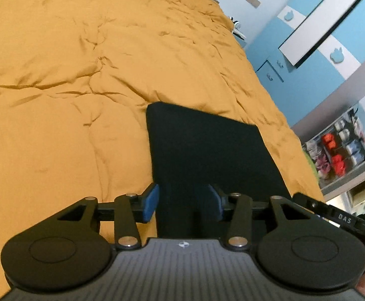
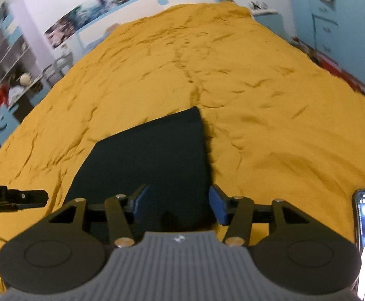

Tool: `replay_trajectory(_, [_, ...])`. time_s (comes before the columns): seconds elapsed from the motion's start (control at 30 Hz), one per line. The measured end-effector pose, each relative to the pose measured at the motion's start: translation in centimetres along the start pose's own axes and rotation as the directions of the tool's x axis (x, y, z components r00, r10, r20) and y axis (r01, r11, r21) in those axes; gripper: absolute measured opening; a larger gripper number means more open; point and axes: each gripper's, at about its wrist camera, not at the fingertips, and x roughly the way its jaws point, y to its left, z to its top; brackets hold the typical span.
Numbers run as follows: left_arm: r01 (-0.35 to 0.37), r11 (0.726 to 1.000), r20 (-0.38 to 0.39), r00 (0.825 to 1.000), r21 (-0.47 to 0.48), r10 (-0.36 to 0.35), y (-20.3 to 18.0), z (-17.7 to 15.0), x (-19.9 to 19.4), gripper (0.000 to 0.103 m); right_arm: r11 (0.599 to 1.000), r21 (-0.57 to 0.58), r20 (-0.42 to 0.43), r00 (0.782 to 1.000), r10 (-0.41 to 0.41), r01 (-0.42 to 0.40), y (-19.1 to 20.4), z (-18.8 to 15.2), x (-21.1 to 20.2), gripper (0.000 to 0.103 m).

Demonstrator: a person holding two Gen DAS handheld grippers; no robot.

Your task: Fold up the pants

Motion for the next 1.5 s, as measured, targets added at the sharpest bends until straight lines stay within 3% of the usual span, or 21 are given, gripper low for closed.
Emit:
replay_trajectory(0.3, [0.076,0.970,-0.054,0.994,-0.231,-0.091,5.0,2.1,5.4,0.060,0.961,0.254,-0.085,0.987,0.140,-0.114,-4.9,1.2,5.8,0.053])
replay_trajectory(0.5, [0.132,0.942,-0.063,0.985,-0.308,-0.158,6.2,2.1,7.6,0.060,0.888,0.391,-0.092,0.950,0.298,-0.241,-7.4,1.9,9.3,0.056])
replay_trajectory(0.6, [0.151,0.927,-0.070,0.980,-0.343,-0.185,6.4,2.5,8.9,0.060,0.865,0.422,-0.108,0.932,0.345,-0.271,-7.7,2.6,10.8,0.049])
replay_trajectory(0.67, [0.163,0.923,-0.075,0.977,-0.347,-0.200,6.3,2.7,9.5,0.053,0.852,0.437,-0.115,0.922,0.370,-0.287,-7.7,2.9,11.5,0.047])
replay_trajectory(0.83, [0.150,0.925,-0.084,0.978,-0.348,-0.190,6.3,2.9,10.1,0.037,0.856,0.429,-0.124,0.919,0.373,-0.289,-7.2,3.0,12.3,0.031])
replay_trajectory(0.97, [0.141,0.927,-0.068,0.982,-0.349,-0.175,5.8,3.0,9.3,0.025,0.868,0.409,-0.115,0.927,0.357,-0.283,-6.3,3.1,11.7,0.025])
replay_trajectory(1.1, [0.121,0.946,-0.034,0.990,-0.301,-0.138,4.3,3.3,7.6,0.022,0.918,0.297,-0.110,0.945,0.307,-0.263,-3.8,4.3,9.9,0.022])
replay_trajectory(1.27, [0.146,0.956,0.002,0.989,-0.254,-0.151,2.8,3.8,4.3,0.021,0.938,0.234,-0.089,0.955,0.282,-0.255,-1.6,5.3,7.5,0.020])
replay_trajectory(1.33, [0.137,0.965,0.018,0.990,-0.224,-0.137,2.2,3.9,2.7,0.021,0.917,0.263,-0.077,0.940,0.331,-0.301,-1.1,5.3,6.6,0.019])
replay_trajectory(1.5, [0.144,0.971,0.051,0.989,-0.191,-0.136,1.7,4.4,-1.3,0.021,0.912,0.240,-0.062,0.932,0.358,-0.334,1.4,5.0,4.5,0.019])
